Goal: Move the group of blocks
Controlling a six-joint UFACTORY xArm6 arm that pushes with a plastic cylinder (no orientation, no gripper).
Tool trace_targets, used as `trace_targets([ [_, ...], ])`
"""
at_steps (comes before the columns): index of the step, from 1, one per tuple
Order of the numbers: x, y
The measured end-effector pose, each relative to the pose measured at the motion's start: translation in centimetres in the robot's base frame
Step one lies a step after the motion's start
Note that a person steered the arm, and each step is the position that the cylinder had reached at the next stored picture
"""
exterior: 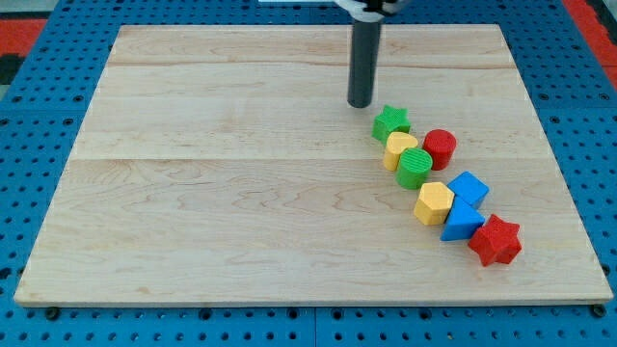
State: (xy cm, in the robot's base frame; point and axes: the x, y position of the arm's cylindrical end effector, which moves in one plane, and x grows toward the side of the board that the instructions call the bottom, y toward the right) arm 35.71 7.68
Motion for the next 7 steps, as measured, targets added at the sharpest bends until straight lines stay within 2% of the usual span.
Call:
trace_targets([
  [1, 0.1, 2.2],
  [3, 5.0, 3.9],
  [5, 4.6, 8.3],
  [7, 7.1, 9.0],
])
